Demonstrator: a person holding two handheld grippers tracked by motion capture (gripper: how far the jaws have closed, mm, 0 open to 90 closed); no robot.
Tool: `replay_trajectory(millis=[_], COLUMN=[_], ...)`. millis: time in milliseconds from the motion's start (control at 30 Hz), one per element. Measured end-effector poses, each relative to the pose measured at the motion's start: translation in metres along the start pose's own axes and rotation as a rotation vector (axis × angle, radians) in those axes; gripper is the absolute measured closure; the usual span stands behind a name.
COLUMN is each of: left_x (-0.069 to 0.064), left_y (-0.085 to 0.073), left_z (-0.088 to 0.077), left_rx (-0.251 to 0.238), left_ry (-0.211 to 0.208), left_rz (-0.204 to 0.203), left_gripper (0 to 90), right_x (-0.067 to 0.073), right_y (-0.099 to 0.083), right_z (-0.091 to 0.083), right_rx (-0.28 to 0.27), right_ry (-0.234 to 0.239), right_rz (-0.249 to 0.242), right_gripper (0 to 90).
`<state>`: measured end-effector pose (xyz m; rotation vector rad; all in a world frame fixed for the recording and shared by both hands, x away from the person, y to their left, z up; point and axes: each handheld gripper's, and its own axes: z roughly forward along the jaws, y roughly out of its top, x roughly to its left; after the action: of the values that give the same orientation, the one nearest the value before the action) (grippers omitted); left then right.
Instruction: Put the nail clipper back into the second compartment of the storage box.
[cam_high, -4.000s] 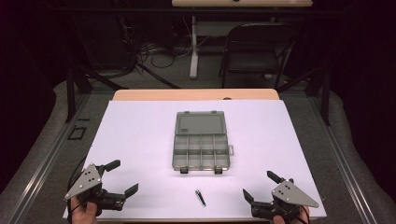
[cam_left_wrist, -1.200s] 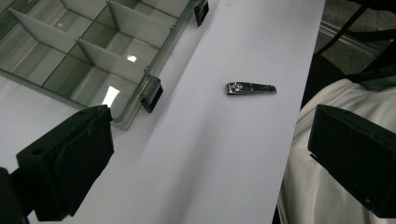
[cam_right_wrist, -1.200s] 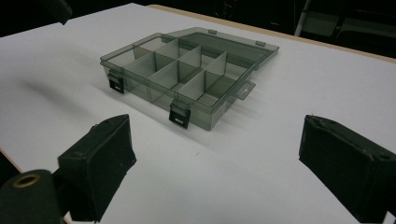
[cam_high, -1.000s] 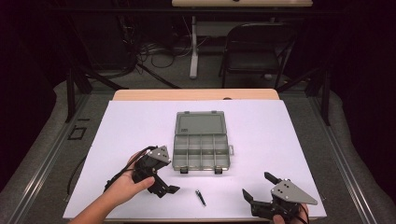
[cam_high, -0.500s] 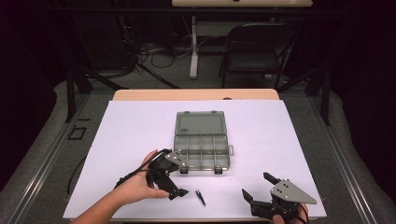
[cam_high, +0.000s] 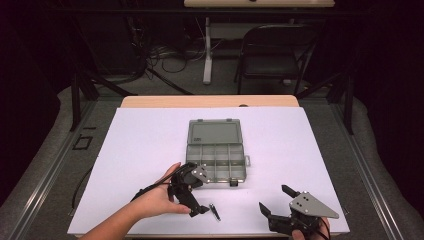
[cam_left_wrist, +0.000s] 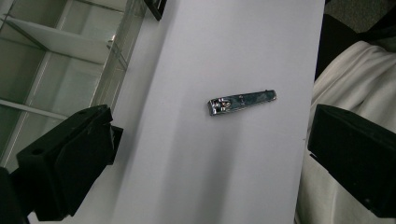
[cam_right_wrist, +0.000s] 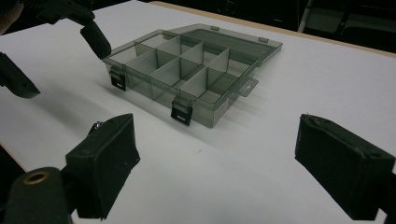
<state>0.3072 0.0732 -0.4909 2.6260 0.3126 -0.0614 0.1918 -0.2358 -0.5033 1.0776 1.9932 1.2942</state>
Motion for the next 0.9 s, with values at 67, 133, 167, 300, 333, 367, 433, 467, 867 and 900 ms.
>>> replay_trajectory(millis=[67, 133, 167, 300, 333, 367, 433, 467, 867, 900], left_x=[0.000, -0.001, -0.001, -0.001, -0.001, -0.001, -0.001, -0.001, -0.006, -0.006], left_y=[0.002, 0.003, 0.004, 0.007, 0.007, 0.008, 0.009, 0.009, 0.014, 0.015], left_z=[0.002, 0.003, 0.004, 0.005, 0.006, 0.006, 0.007, 0.008, 0.015, 0.015], left_rx=[0.007, 0.013, 0.013, 0.022, 0.024, 0.024, 0.026, 0.029, 0.049, 0.057], left_ry=[-0.001, -0.003, -0.002, 0.002, 0.003, 0.001, 0.003, 0.003, 0.006, 0.011], left_rz=[0.006, 0.013, 0.013, 0.027, 0.032, 0.033, 0.042, 0.043, 0.124, 0.136], left_gripper=[0.6, 1.4, 1.4, 4.3, 5.4, 6.4, 7.4, 7.6, 23.3, 25.9], right_x=[0.000, 0.000, 0.000, 0.000, 0.000, 0.000, 0.000, 0.000, -0.001, -0.001], right_y=[0.000, 0.000, 0.000, 0.000, 0.000, 0.000, 0.000, 0.000, 0.000, 0.000], right_z=[0.000, 0.000, 0.000, 0.000, 0.000, 0.000, 0.000, 0.001, 0.001, 0.000], right_rx=[-0.002, -0.002, -0.002, -0.001, 0.003, 0.003, 0.002, -0.002, -0.006, -0.005], right_ry=[0.001, 0.003, 0.003, 0.003, 0.003, 0.004, 0.005, 0.003, 0.007, 0.008], right_rz=[-0.002, -0.002, -0.003, -0.003, -0.003, -0.002, -0.003, -0.003, 0.005, 0.005], right_gripper=[12.6, 12.6, 12.6, 12.8, 12.8, 12.8, 12.9, 12.9, 13.8, 13.8])
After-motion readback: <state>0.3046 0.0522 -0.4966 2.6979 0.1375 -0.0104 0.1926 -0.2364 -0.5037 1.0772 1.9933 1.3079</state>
